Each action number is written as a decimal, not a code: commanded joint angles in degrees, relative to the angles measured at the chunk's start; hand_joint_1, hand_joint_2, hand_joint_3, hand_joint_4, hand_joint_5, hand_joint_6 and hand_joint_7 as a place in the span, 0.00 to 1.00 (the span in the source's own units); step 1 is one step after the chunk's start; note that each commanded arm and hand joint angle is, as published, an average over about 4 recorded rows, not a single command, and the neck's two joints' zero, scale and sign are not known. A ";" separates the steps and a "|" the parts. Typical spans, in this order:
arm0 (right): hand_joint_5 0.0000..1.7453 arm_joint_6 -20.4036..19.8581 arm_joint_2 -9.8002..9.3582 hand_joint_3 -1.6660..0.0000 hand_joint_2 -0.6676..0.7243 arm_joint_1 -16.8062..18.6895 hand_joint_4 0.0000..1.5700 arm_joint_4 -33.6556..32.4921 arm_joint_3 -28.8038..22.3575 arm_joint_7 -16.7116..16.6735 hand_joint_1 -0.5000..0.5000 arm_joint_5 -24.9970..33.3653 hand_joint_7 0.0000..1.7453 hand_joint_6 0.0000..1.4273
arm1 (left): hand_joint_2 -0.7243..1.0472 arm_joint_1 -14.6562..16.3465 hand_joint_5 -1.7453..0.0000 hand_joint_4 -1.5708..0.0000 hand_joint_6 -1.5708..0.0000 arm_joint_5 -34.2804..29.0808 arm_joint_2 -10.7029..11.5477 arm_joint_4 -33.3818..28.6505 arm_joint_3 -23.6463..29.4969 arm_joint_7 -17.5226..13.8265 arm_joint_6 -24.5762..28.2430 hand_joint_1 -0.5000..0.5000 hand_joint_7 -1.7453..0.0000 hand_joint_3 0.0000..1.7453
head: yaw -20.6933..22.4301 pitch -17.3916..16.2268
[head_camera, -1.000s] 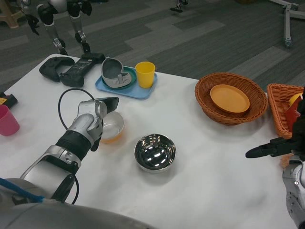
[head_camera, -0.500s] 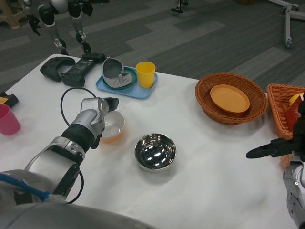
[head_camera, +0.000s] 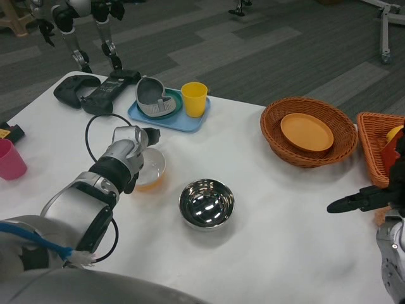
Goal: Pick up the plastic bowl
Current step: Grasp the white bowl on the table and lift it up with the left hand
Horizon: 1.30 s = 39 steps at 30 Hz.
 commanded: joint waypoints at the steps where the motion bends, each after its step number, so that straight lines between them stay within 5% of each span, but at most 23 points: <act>1: 0.00 -0.83 -0.60 1.00 1.00 0.75 0.00 -0.70 0.20 -0.13 0.04 0.50 0.00 0.00 | 0.10 -0.52 0.85 1.00 1.00 0.13 1.08 1.21 0.17 0.38 0.13 0.00 1.00 0.00 | 0.04 0.07; 21: 0.00 -1.00 -0.98 1.00 1.00 1.84 0.00 -2.22 0.11 -0.13 0.04 0.63 0.00 0.00 | 0.11 0.71 0.82 1.00 1.00 0.33 -1.51 4.15 0.59 1.78 -0.18 0.00 1.00 0.00 | 0.40 0.39; 33: 0.00 -1.09 -1.11 1.00 1.00 2.11 0.00 -2.48 0.20 -0.13 0.04 0.92 0.00 0.00 | 0.21 1.86 0.84 1.00 1.00 0.22 -2.87 4.06 1.95 4.66 -0.70 0.00 1.00 0.01 | 1.03 0.70; 39: 0.00 -1.18 -1.02 1.00 1.00 2.20 0.00 -2.48 0.20 -0.13 0.04 0.98 0.00 0.00 | 0.35 2.16 0.88 1.00 1.00 -0.33 -3.75 4.06 3.49 5.56 -0.84 0.00 1.00 0.00 | 0.81 0.41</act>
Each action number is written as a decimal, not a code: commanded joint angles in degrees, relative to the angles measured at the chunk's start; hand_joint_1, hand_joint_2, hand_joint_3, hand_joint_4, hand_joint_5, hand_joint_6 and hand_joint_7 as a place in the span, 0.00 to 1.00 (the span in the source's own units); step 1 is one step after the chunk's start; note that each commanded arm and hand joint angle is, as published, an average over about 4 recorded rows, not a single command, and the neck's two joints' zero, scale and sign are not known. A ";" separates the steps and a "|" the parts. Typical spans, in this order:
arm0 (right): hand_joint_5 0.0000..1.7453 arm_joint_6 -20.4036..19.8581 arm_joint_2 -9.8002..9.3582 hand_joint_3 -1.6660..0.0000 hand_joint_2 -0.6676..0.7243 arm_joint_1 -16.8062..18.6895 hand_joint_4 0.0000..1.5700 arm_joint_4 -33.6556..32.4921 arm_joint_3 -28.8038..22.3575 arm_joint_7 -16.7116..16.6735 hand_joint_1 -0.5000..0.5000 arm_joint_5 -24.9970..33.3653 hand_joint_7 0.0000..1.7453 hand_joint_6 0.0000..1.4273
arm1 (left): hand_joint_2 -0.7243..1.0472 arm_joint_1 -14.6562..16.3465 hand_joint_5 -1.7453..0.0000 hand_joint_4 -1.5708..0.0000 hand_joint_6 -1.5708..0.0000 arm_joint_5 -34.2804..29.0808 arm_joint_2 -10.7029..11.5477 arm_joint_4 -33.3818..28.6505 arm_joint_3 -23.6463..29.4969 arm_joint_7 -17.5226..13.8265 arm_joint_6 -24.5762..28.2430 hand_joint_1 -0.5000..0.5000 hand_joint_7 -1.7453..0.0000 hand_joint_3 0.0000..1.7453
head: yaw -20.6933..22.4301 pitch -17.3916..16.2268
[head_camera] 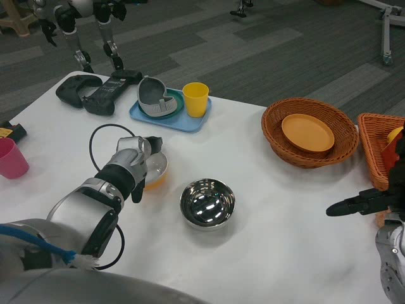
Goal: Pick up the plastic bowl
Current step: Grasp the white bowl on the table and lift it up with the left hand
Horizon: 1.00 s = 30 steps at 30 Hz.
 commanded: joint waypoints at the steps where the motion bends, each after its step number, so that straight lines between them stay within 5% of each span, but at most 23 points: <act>1: 0.00 -0.69 -0.66 1.00 1.00 0.67 0.00 -0.34 0.16 -0.13 0.04 0.34 0.00 0.00 | 0.38 1.30 0.88 1.00 1.00 -0.51 -0.83 0.40 1.59 0.62 0.04 0.00 1.00 0.00 | 0.03 -0.17; 14: 0.00 -0.69 -0.84 1.00 1.00 0.67 0.00 0.12 0.16 -0.13 0.04 0.54 0.00 0.00 | 0.55 2.36 0.88 1.00 1.00 -1.98 -1.64 0.38 3.68 1.50 -0.53 0.00 1.00 0.04 | 0.28 -0.34; 18: 0.00 -0.69 -0.75 1.00 1.00 0.67 0.00 0.32 0.16 -0.13 0.04 0.54 0.00 0.00 | 0.60 2.36 0.85 1.00 1.00 -2.36 -1.55 0.47 3.83 1.59 -0.88 0.09 0.94 0.05 | 0.21 -0.44; 23: 0.00 -0.69 -0.75 1.00 1.00 0.67 0.00 0.43 0.16 -0.13 0.04 0.62 0.00 0.00 | 0.66 2.33 0.59 1.00 1.00 -2.58 -1.40 0.88 3.86 1.59 -1.43 0.34 0.78 0.10 | 0.34 -0.47; 26: 0.00 -0.69 -0.75 1.00 1.00 0.67 0.00 0.50 0.16 -0.13 0.03 0.62 0.00 0.00 | 0.70 2.27 0.35 1.00 1.00 -2.75 -1.33 1.04 3.79 1.59 -1.45 0.50 0.58 0.10 | 0.41 -0.52; 30: 0.00 -0.65 -0.80 1.00 1.00 0.63 0.00 0.63 0.25 -0.13 0.02 0.71 0.00 0.00 | 0.69 2.27 0.03 1.00 1.00 -2.53 -1.07 0.99 2.74 1.41 -1.45 0.45 0.36 0.16 | 0.53 -0.60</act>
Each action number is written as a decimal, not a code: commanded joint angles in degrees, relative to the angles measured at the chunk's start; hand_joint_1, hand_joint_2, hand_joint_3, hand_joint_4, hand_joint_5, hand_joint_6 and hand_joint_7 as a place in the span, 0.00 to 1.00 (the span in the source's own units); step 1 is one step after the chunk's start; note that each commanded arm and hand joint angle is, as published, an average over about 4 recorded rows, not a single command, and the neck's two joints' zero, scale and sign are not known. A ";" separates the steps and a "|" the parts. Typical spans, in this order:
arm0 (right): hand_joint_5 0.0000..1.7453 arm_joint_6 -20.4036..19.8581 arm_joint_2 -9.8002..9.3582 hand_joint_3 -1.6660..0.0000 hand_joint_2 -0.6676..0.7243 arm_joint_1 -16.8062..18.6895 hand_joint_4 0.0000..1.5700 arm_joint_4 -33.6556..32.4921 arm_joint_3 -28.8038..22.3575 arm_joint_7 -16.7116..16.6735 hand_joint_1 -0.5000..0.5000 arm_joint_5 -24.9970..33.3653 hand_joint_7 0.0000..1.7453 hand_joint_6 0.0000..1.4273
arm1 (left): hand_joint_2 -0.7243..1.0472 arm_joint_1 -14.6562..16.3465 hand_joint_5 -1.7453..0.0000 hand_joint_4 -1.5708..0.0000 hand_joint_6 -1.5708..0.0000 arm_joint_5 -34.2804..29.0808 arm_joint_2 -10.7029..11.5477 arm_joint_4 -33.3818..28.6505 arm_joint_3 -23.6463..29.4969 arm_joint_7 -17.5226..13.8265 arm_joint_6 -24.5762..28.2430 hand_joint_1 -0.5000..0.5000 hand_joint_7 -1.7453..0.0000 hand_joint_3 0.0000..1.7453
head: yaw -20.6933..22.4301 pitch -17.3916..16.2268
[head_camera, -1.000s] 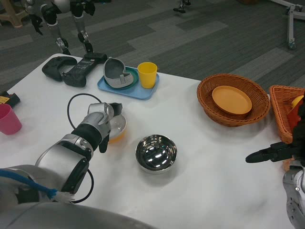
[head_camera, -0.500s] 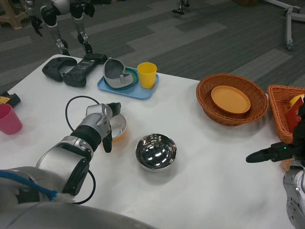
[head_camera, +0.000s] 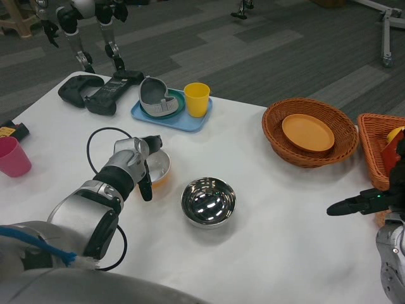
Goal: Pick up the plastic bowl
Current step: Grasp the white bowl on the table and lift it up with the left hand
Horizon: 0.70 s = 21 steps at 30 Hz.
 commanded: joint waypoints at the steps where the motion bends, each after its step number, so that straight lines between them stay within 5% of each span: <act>1: 0.00 -0.60 -0.76 1.00 1.00 0.55 0.00 0.57 0.24 -0.12 0.02 0.29 0.00 0.00 | 0.68 1.62 0.00 1.00 1.00 -0.21 -0.16 1.08 -1.06 -0.78 0.06 0.44 0.34 0.17 | 0.07 -0.05; 9: 0.00 -0.64 -0.78 1.00 1.00 0.53 0.00 0.77 0.21 -0.12 0.04 0.46 0.00 0.00 | 0.65 1.54 0.00 1.00 1.00 0.45 1.09 -0.06 -3.79 -1.82 0.53 0.40 0.20 0.25 | -0.03 0.27; 21: 0.00 -0.66 -0.78 1.00 1.00 0.33 0.00 1.23 0.24 -0.12 0.04 0.64 0.00 0.00 | 0.65 1.18 0.00 1.00 1.00 -0.70 4.71 -5.78 -9.37 -4.56 2.17 0.40 0.17 0.25 | 0.09 0.51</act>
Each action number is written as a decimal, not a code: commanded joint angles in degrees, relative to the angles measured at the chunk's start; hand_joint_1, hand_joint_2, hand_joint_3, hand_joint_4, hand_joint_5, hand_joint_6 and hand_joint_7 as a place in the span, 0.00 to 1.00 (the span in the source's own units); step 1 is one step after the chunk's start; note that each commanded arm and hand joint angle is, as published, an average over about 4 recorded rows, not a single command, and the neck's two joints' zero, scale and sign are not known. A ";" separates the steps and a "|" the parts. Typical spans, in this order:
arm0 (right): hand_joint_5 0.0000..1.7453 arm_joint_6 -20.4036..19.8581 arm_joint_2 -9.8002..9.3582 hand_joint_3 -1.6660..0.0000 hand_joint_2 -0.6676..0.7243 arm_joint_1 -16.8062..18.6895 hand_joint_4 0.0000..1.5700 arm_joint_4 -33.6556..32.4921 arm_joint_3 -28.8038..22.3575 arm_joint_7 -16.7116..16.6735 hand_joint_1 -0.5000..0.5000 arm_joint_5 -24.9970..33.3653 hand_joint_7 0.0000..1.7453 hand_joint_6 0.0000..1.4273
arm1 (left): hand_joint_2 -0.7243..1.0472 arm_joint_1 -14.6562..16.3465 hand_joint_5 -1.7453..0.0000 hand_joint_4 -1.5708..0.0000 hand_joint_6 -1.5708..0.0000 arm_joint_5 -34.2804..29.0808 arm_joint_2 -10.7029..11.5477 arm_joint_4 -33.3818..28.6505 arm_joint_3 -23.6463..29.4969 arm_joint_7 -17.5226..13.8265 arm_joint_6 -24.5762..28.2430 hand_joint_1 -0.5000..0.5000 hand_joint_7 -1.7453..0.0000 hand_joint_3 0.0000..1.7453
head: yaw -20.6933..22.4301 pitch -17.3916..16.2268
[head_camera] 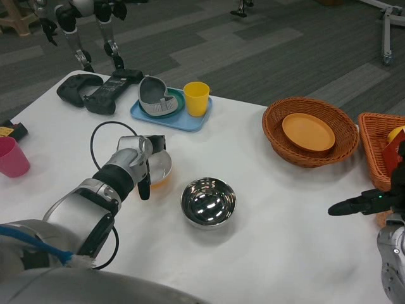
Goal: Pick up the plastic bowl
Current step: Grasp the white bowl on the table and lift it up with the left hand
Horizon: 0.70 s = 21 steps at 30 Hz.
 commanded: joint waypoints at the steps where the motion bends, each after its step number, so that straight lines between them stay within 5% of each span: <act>1: 0.00 -0.63 -0.73 1.00 1.00 0.26 0.00 0.57 0.22 -0.12 0.04 0.07 0.00 0.00 | 0.65 0.51 0.00 1.00 1.00 -0.81 2.13 -2.14 -1.45 -1.31 0.84 0.40 0.16 0.25 | -0.03 0.13; 16: 0.00 -0.63 -0.82 1.00 1.00 -0.31 0.00 1.54 0.46 -0.12 0.03 0.16 0.00 0.00 | 0.65 -0.24 0.00 1.00 1.00 -5.91 7.98 -12.05 -9.32 -7.24 3.26 0.42 0.16 0.25 | -0.42 1.23; 21: 0.00 -0.54 -0.82 1.00 1.00 -0.88 0.00 2.35 1.27 -0.12 0.03 0.16 0.00 0.00 | 0.65 -0.24 0.00 1.00 1.00 -7.76 9.19 -16.75 -11.45 -8.91 4.01 0.42 0.16 0.25 | -1.41 6.35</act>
